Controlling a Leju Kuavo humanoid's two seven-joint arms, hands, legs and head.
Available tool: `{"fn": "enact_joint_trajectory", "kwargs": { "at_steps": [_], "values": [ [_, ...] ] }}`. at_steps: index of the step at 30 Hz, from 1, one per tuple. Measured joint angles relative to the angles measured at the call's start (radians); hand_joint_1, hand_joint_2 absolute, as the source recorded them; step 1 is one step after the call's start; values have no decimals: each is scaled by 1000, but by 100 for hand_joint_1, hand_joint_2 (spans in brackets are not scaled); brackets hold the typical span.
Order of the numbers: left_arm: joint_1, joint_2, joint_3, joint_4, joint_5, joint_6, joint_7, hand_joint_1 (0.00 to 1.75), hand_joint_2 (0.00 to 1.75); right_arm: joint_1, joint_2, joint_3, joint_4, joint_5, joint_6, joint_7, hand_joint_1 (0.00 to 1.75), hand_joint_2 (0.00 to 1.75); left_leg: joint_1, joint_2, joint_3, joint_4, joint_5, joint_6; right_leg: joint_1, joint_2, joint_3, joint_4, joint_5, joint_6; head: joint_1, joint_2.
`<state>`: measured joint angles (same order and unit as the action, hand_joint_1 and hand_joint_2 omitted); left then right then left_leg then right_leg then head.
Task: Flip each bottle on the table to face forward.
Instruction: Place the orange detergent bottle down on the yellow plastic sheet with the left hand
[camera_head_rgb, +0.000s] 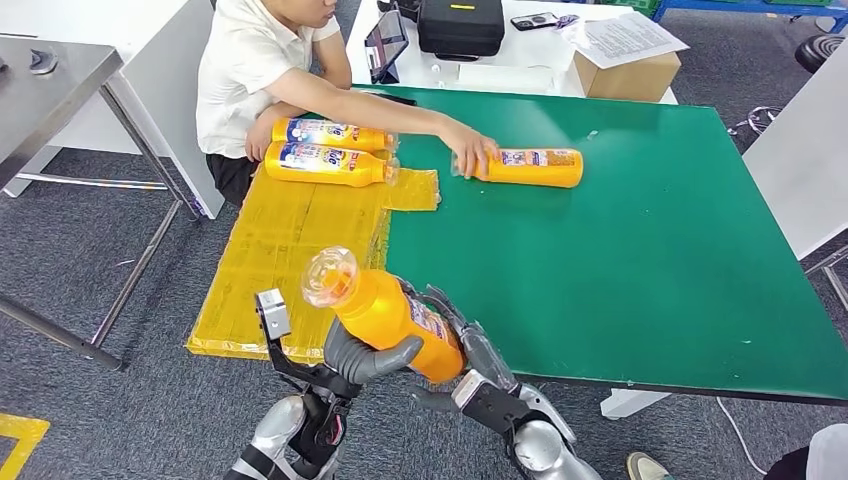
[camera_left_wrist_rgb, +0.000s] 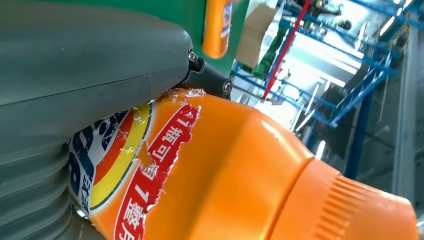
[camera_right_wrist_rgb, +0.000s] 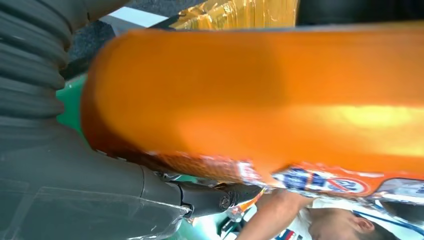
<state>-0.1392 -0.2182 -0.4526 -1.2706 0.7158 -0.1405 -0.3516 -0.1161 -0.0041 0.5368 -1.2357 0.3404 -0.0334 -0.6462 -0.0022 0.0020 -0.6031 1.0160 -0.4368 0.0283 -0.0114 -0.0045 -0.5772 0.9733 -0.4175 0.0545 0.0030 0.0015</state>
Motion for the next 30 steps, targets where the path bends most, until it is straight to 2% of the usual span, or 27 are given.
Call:
{"fn": "enact_joint_trajectory", "kwargs": {
  "at_steps": [3,5,8,10,12,14,18,21,23,26,29,30],
  "values": [
    [-1,0,30,-2,26,39,-1,175,175,15,12,-3,3,-7,-43,-13,0,0,0,0,0,0,0,0,0,0,0,0,0,0,0,0],
    [-6,2,60,-2,22,114,-6,175,175,34,24,-11,-10,5,-154,-30,0,0,0,0,0,0,0,0,0,0,0,0,0,0,0,0],
    [-39,17,115,22,-71,338,-30,175,175,69,36,-25,-72,20,-411,-48,0,0,0,0,0,0,0,0,0,0,-1,0,0,0,0,0],
    [-66,31,143,50,-118,415,-46,175,175,84,38,-37,-114,23,-483,-50,0,0,0,0,0,0,1,0,0,0,-1,0,0,0,0,0],
    [-83,40,157,71,-131,425,-55,175,175,95,39,-46,-143,26,-494,-51,0,87,0,0,0,0,1,-1,0,0,-1,1,0,0,0,0],
    [-94,44,162,89,-185,482,-80,175,175,106,43,-55,-168,29,-527,-51,0,175,0,0,0,0,1,0,0,0,-1,1,0,0,0,0],
    [-126,57,162,125,-515,714,-138,175,175,140,62,-128,-272,8,-648,-52,0,175,0,-1,-2,0,1,0,0,-1,-1,0,0,0,0,0],
    [-158,72,151,156,-808,764,-70,175,175,149,74,-206,-354,-13,-660,-52,0,175,0,-2,-2,0,1,0,0,-2,-1,0,0,0,0,0],
    [-194,84,135,198,-998,753,18,175,175,149,80,-240,-386,-34,-661,-52,0,175,0,-1,-1,0,1,0,0,-2,-1,0,0,0,0,0],
    [-261,101,111,295,-1229,685,149,175,175,147,83,-259,-405,-67,-656,-53,0,175,0,-1,-1,0,2,0,0,-2,-1,1,2,-1,0,0],
    [-330,111,87,410,-1346,602,218,173,175,142,88,-263,-406,-87,-644,-53,0,175,0,0,-1,0,3,-1,0,-1,-2,1,2,-2,0,0],
    [-347,114,80,440,-1363,589,228,164,175,141,89,-264,-406,-89,-641,-53,0,175,0,0,-1,0,3,-1,0,-1,-2,2,2,-2,0,0]
  ]
}}
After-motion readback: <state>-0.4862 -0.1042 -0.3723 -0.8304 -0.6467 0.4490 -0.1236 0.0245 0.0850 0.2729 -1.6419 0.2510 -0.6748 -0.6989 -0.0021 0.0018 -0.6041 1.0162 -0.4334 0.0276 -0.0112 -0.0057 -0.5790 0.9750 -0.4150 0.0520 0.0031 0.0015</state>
